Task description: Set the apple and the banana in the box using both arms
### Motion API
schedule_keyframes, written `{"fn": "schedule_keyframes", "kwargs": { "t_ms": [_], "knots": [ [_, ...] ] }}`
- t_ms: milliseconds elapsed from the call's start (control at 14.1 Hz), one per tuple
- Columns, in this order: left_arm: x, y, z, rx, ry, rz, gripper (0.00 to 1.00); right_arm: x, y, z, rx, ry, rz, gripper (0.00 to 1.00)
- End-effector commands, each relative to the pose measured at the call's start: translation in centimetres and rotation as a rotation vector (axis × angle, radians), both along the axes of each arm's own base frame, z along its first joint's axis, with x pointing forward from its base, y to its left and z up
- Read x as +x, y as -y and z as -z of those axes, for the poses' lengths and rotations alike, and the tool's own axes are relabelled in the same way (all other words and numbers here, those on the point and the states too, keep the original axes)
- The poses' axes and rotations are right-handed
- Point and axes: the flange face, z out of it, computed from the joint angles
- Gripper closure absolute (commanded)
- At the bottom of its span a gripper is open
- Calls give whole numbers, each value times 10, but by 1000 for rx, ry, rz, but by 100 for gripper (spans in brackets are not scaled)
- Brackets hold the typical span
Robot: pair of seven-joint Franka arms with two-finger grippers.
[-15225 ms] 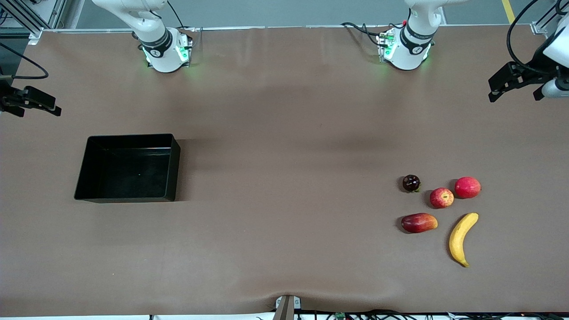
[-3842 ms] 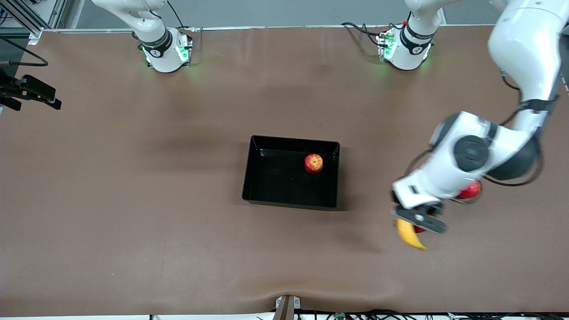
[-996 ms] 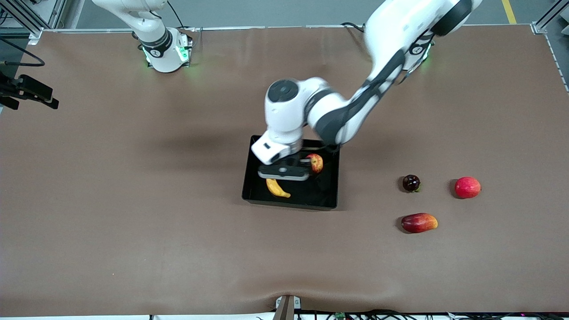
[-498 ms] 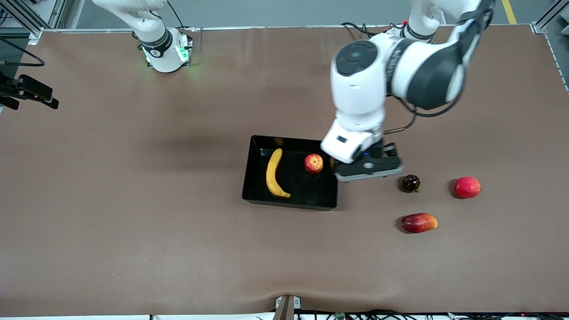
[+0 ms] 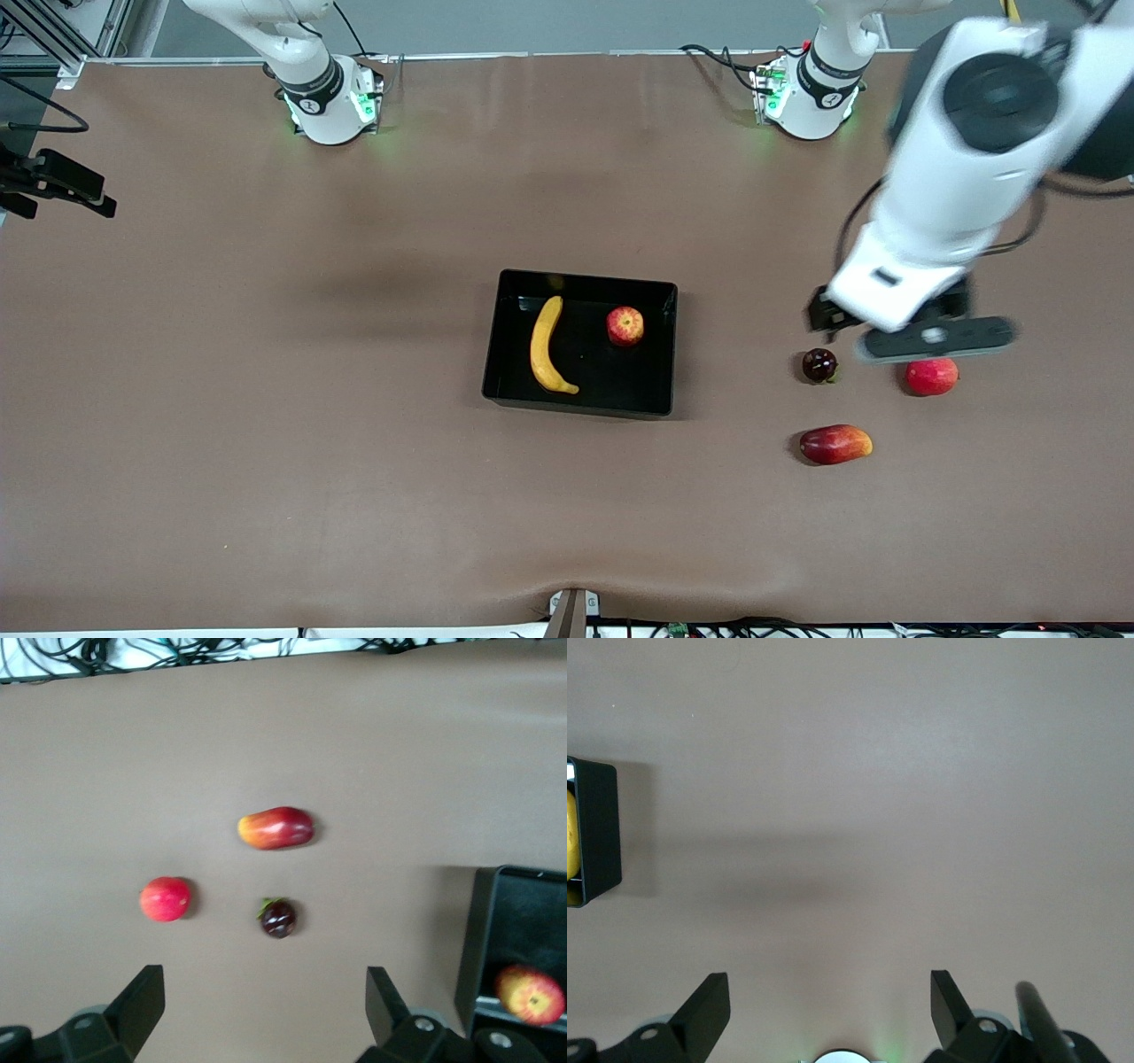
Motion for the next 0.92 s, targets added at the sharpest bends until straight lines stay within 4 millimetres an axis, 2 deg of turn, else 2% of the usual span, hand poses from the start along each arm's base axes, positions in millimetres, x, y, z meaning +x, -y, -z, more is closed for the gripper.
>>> {"fn": "schedule_keyframes", "kwargs": {
  "t_ms": [0, 142, 285, 427, 640, 854],
  "knots": [
    [-20, -36, -26, -47, -35, 31, 0, -4, 3, -5, -2, 11, -3, 0],
    [-31, -65, -36, -63, -49, 42, 0, -4, 3, -6, -21, 11, 3, 0],
    [-53, -69, -45, -71, -58, 59, 0, -4, 3, -6, -22, 9, 5, 0],
    [-81, -82, -51, -80, -67, 42, 0, -4, 3, -6, -24, 9, 4, 0],
    [-111, -105, -54, -169, -92, 42, 0, -4, 4, -5, -22, 8, 8, 0],
    [-142, -110, -57, -172, -90, 45, 0, -4, 4, -5, -22, 5, 8, 0]
  ]
}}
